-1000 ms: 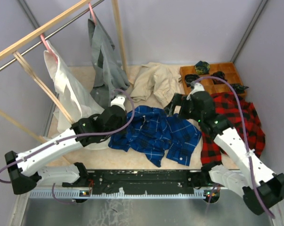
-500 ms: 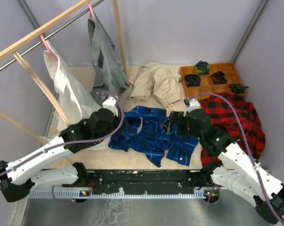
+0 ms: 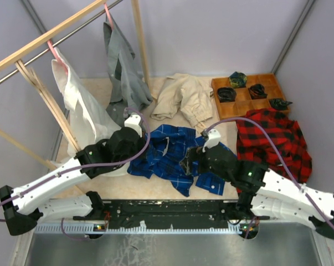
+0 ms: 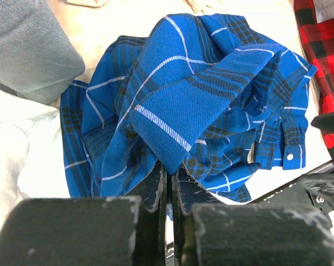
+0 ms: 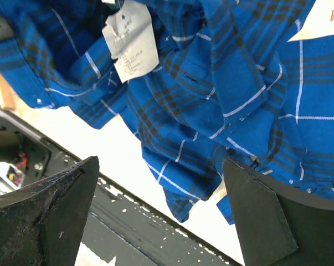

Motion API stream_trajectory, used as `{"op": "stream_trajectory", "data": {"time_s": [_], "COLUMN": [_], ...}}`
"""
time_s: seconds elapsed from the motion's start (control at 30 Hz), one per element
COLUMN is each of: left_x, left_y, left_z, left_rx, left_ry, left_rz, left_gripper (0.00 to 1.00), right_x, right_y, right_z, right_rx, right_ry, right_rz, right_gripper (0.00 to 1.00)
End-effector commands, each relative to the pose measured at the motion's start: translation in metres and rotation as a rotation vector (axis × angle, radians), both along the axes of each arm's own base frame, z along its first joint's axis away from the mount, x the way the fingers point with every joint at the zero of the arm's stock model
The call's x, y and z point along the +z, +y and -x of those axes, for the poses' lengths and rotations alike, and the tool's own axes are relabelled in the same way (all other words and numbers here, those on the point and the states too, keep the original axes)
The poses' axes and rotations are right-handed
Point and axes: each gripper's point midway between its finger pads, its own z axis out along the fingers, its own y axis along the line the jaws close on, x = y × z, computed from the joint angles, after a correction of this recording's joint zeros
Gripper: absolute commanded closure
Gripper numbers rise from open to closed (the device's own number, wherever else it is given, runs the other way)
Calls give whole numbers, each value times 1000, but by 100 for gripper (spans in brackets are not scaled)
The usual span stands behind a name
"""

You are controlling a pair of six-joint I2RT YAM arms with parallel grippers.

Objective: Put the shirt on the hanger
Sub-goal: Adjust the shirt at the center of the board.

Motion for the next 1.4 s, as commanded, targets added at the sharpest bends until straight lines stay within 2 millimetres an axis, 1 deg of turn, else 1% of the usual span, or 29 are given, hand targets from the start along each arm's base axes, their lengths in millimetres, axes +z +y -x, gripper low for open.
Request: {"op": "stream_trajectory", "data": {"time_s": [0.0,0.1,0.2,0.23,0.37,0.43,0.5,0.6,0.7,0.8,0.87,0.97,1.07,1.13,1.17,1.2,1.23,1.3,1.33,1.37], "left_x": [11,11,10,10,7,6,5,4,3,5,5,5,3,5,8,18,32,71,86,104], "left_y": [1,0,-1,-1,-2,-1,-1,-1,-2,-2,-1,5,12,13,12,9,4,-6,-9,-11], "left_z": [-2,-1,0,1,4,5,5,6,6,6,6,6,4,4,3,2,0,-5,-9,-13], "left_rx": [20,15,5,3,-5,-6,-7,-14,-14,-13,-9,22,54,50,49,35,3,-59,-75,-87], "left_ry": [-10,-7,0,1,11,14,16,20,22,21,22,21,15,7,4,-10,-39,-114,-143,-174], "left_rz": [31,39,37,38,44,45,45,42,40,45,48,49,44,38,38,47,56,57,40,34], "left_gripper": [100,100,100,100,100,100,100,100,100,100,100,100,100,100,100,100,100,100,100,100], "right_x": [23,17,21,19,13,7,4,6,2,-5,-10,-5,13,28,40,52,66,105,125,147], "right_y": [8,14,21,22,19,16,14,26,47,53,50,38,30,25,22,20,18,11,6,1], "right_z": [-28,-44,-58,-62,-79,-88,-96,-100,-99,-105,-112,-119,-119,-117,-116,-115,-114,-114,-113,-113], "right_rx": [-171,-209,-227,-235,-272,-279,-271,-197,-100,-95,-122,-181,-201,-213,-222,-222,-217,-228,-236,-243], "right_ry": [-137,-202,-255,-267,-275,-250,-241,-253,-254,-245,-222,-215,-243,-261,-271,-281,-296,-344,-367,-402], "right_rz": [-28,-3,45,82,176,174,155,131,125,144,160,160,154,142,127,116,108,92,98,99], "right_gripper": [7,10,13,15,22,26,27,28,28,30,41,61,81,100,100,100,100,100,100,100]}}
